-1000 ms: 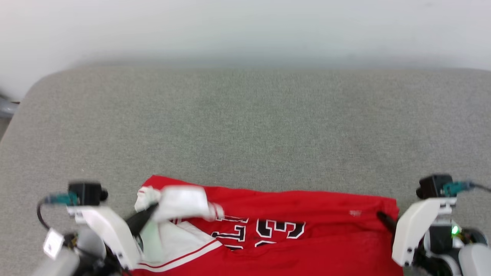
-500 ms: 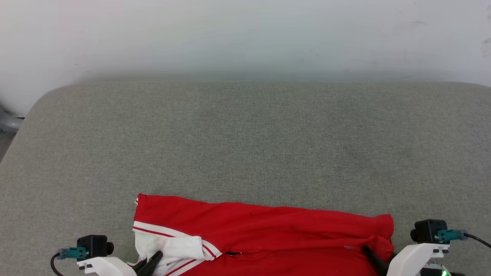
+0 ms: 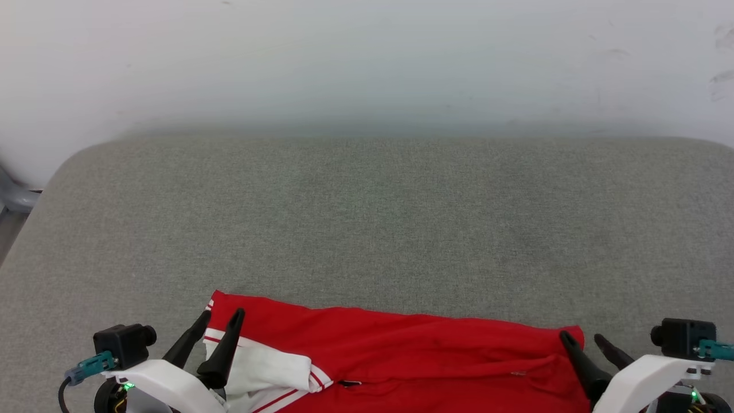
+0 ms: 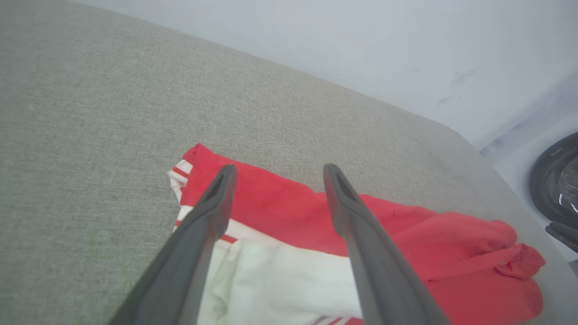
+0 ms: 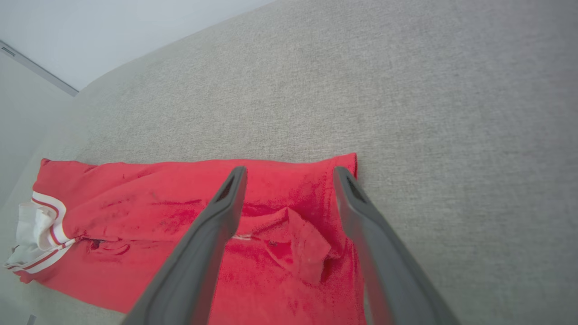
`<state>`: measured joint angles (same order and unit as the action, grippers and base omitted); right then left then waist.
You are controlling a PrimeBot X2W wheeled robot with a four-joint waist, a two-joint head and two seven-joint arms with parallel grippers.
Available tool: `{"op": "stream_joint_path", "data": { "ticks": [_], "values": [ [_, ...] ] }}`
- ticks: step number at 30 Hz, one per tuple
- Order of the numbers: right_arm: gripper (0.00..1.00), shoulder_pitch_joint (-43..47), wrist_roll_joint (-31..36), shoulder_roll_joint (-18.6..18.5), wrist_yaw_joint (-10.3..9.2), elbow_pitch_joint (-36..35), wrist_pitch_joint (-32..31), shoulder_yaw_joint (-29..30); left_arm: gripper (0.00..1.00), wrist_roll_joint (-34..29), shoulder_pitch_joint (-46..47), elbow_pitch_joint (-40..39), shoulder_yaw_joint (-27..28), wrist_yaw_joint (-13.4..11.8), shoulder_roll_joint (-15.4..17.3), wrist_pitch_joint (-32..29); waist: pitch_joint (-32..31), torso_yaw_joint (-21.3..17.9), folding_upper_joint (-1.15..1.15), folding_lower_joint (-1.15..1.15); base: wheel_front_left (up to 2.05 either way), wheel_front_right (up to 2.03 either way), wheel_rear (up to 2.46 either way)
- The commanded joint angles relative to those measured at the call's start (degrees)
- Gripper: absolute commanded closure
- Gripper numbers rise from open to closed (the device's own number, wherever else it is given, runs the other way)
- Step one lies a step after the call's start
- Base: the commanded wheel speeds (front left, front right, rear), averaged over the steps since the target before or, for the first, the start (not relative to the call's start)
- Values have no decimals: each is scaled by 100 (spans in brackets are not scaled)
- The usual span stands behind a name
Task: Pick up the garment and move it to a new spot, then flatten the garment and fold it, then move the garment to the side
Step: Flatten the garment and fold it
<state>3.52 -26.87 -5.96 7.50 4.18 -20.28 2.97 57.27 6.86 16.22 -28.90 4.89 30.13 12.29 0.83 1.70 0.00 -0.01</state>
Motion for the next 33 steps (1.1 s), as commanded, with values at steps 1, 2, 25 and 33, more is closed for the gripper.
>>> {"op": "stream_joint_path", "data": {
  "ticks": [1,2,25,33],
  "values": [
    [0,57,13,1,-2,-56,-75,103,0,-63,51,-65,48,-5,-61,93,-34,7,0,1,0,0,0],
    [0,63,50,-18,-2,-93,-150,196,0,-194,63,-84,111,-97,-66,163,-52,12,0,1,0,0,0],
    [0,20,339,-411,-2,-309,-1762,555,0,-3251,-857,-1387,1841,-762,-1310,298,101,293,0,1,0,0,0],
    [0,-340,154,-466,-2,284,-1749,323,0,-3531,-649,-1401,1999,-546,-1583,299,433,420,0,1,0,0,0]
  ]
}}
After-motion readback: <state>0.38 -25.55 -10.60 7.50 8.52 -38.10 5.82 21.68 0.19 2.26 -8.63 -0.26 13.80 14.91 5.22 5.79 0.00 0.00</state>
